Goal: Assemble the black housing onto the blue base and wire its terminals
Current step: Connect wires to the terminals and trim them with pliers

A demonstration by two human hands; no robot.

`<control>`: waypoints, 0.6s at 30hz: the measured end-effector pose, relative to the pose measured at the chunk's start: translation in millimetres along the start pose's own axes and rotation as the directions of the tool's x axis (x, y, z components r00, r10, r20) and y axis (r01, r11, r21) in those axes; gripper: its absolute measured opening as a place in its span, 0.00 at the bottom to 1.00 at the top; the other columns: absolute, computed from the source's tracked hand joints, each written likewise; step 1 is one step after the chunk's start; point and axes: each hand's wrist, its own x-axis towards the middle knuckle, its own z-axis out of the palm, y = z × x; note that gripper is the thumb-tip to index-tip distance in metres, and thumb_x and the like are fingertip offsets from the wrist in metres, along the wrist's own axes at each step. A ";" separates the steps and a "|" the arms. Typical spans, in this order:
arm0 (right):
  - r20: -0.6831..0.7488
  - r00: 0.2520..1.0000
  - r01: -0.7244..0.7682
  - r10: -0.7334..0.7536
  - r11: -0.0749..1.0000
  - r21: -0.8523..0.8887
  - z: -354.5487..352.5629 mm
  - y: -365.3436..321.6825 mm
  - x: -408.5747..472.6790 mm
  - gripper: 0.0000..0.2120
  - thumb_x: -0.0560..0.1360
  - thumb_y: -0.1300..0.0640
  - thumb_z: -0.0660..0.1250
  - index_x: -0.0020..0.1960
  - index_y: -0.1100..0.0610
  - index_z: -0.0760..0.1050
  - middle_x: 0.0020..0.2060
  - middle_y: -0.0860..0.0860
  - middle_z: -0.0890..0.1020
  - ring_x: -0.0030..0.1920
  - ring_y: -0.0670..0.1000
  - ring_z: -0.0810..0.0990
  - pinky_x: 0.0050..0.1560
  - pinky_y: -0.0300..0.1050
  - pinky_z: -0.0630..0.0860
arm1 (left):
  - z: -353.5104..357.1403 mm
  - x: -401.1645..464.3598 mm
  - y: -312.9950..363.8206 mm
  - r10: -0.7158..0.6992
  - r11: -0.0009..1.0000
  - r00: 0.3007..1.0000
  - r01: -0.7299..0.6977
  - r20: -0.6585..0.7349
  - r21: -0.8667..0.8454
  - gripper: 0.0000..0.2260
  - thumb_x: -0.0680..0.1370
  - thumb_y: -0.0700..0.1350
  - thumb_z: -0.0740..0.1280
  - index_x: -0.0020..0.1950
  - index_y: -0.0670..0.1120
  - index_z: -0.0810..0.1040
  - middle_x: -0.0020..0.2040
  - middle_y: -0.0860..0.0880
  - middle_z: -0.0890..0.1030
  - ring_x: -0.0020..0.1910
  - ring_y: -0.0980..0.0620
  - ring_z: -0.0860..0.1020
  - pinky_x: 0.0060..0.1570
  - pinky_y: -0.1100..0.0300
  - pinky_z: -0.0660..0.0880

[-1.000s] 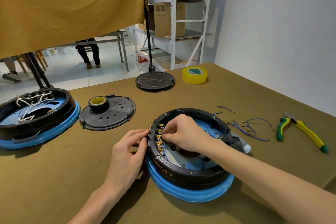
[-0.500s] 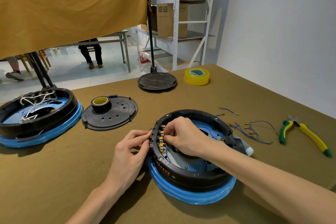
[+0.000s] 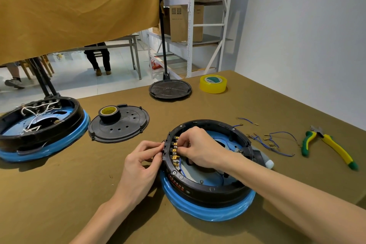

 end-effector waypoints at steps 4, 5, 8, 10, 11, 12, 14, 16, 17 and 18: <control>-0.003 1.000 0.001 -0.001 1.000 -0.014 1.4 -0.9 -0.6 0.06 0.81 0.61 0.68 0.49 0.58 0.84 0.32 0.44 0.79 0.28 0.34 0.76 0.34 0.29 0.69 | 0.2 -0.9 -0.1 0.003 1.000 1.000 -0.003 -0.002 0.001 0.15 0.80 0.36 0.67 0.57 0.56 0.82 0.53 0.64 0.81 0.57 0.64 0.79 0.54 0.68 0.78; 0.003 1.000 -0.002 0.002 1.000 -0.009 0.9 -0.9 -0.4 0.06 0.81 0.61 0.68 0.50 0.58 0.84 0.32 0.44 0.80 0.28 0.34 0.76 0.33 0.29 0.69 | 0.7 -0.9 -0.5 0.001 1.000 1.000 -0.001 -0.001 -0.002 0.15 0.80 0.36 0.67 0.57 0.56 0.82 0.53 0.64 0.81 0.58 0.63 0.79 0.54 0.68 0.78; 0.001 1.000 -0.015 0.015 1.000 0.006 -0.9 -0.1 -1.5 0.06 0.80 0.61 0.68 0.50 0.59 0.84 0.34 0.47 0.82 0.27 0.36 0.77 0.32 0.28 0.69 | 0.5 -0.6 -2.6 -0.007 1.000 1.000 0.007 -0.001 -0.013 0.14 0.80 0.38 0.67 0.59 0.55 0.82 0.54 0.62 0.81 0.59 0.61 0.79 0.54 0.66 0.79; 0.001 1.000 -0.021 0.021 1.000 0.016 -0.9 0.6 -2.5 0.06 0.80 0.60 0.69 0.51 0.59 0.84 0.35 0.49 0.84 0.26 0.37 0.77 0.32 0.28 0.70 | -2.3 0.2 -5.5 -0.009 1.000 1.000 0.009 0.021 0.006 0.13 0.81 0.38 0.67 0.60 0.53 0.83 0.54 0.62 0.81 0.59 0.59 0.80 0.52 0.64 0.80; 0.001 1.000 -0.025 0.025 0.999 0.030 -0.7 1.1 -2.9 0.06 0.80 0.60 0.69 0.50 0.59 0.84 0.36 0.49 0.84 0.26 0.38 0.77 0.31 0.29 0.71 | -3.9 0.5 -6.0 -0.013 1.000 0.999 0.013 0.035 0.008 0.13 0.81 0.39 0.67 0.60 0.53 0.83 0.54 0.62 0.81 0.58 0.59 0.80 0.51 0.64 0.80; 0.001 1.000 -0.029 0.029 0.999 0.046 -0.8 1.6 -3.2 0.06 0.81 0.60 0.69 0.50 0.59 0.84 0.36 0.50 0.84 0.26 0.40 0.78 0.31 0.31 0.73 | -4.7 0.4 -5.9 -0.015 1.000 0.999 0.014 0.045 0.003 0.13 0.81 0.38 0.67 0.60 0.53 0.83 0.54 0.62 0.81 0.59 0.59 0.80 0.51 0.64 0.81; 0.007 0.999 -0.033 0.033 0.998 0.052 -1.1 1.6 -3.4 0.06 0.81 0.60 0.69 0.50 0.60 0.84 0.35 0.51 0.84 0.26 0.42 0.79 0.30 0.33 0.74 | -4.8 -0.2 -4.6 -0.009 1.000 0.999 0.009 0.043 -0.001 0.13 0.81 0.38 0.67 0.60 0.54 0.83 0.54 0.62 0.81 0.59 0.60 0.79 0.52 0.66 0.80; 0.008 1.000 -0.024 0.023 0.999 0.036 -1.7 1.2 -2.9 0.06 0.81 0.61 0.68 0.49 0.61 0.84 0.35 0.51 0.84 0.27 0.41 0.79 0.31 0.33 0.73 | -3.4 -0.1 -3.5 -0.003 1.000 0.999 0.002 0.034 0.006 0.13 0.80 0.38 0.67 0.59 0.54 0.83 0.54 0.62 0.81 0.59 0.60 0.79 0.52 0.67 0.78; 0.007 1.000 -0.021 0.021 0.999 0.034 -2.1 0.7 -3.1 0.06 0.81 0.61 0.68 0.49 0.61 0.84 0.35 0.52 0.85 0.27 0.41 0.79 0.31 0.33 0.74 | -1.7 -0.2 -3.7 -0.002 1.000 1.000 0.002 0.028 0.003 0.13 0.80 0.37 0.68 0.59 0.54 0.83 0.53 0.62 0.81 0.58 0.60 0.79 0.52 0.68 0.78; 0.011 1.000 -0.022 0.021 0.999 0.041 -2.4 0.1 -3.1 0.06 0.80 0.61 0.68 0.49 0.61 0.84 0.36 0.52 0.85 0.27 0.41 0.79 0.31 0.33 0.75 | -0.5 -0.7 -4.0 -0.006 1.000 1.000 0.006 0.018 -0.004 0.13 0.80 0.37 0.68 0.59 0.53 0.83 0.53 0.62 0.81 0.58 0.60 0.79 0.52 0.69 0.78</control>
